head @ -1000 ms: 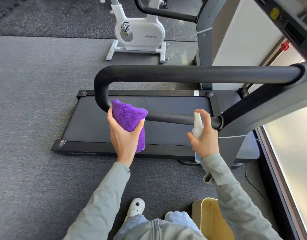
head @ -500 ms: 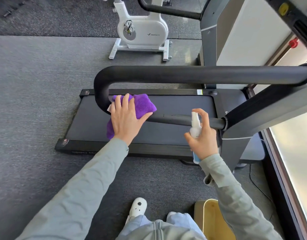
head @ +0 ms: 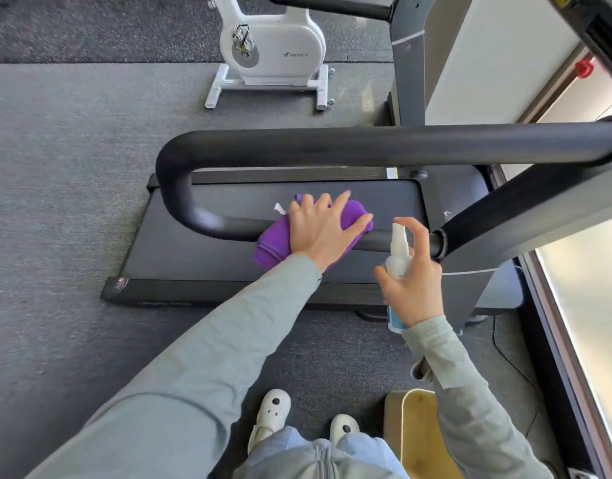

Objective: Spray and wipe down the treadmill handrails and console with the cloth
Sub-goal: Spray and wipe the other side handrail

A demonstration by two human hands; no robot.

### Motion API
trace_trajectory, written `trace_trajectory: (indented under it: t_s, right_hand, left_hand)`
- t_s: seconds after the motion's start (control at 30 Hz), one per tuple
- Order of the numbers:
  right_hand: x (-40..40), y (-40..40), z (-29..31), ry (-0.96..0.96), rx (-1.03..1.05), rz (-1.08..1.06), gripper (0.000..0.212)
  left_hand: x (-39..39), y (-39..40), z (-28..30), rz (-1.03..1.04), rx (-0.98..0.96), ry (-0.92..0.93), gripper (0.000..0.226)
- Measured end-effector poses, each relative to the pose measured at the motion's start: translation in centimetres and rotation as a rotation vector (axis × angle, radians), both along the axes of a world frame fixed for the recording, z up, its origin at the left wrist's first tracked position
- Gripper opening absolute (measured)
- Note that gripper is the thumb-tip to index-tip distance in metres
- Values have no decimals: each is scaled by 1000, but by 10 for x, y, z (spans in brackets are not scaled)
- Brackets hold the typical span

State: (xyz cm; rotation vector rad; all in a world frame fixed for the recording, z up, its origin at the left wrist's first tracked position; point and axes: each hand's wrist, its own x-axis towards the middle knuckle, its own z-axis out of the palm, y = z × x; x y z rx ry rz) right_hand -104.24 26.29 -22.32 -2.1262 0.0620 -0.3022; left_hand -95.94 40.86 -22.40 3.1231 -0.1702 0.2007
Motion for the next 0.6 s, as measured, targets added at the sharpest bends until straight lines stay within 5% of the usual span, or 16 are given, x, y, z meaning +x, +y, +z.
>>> trace_trajectory:
  t_s: [0.17, 0.37, 0.6]
  right_hand:
    - [3, -6, 9, 3, -24, 24, 65]
    - [9, 13, 10, 3, -25, 46, 66]
    - [12, 16, 8, -7, 8, 21, 66]
  left_hand:
    - [-2, 26, 2, -70, -11, 11, 72]
    - [-21, 142, 4, -59, 1, -210, 75]
    - [-12, 82, 0, 21, 41, -94, 65]
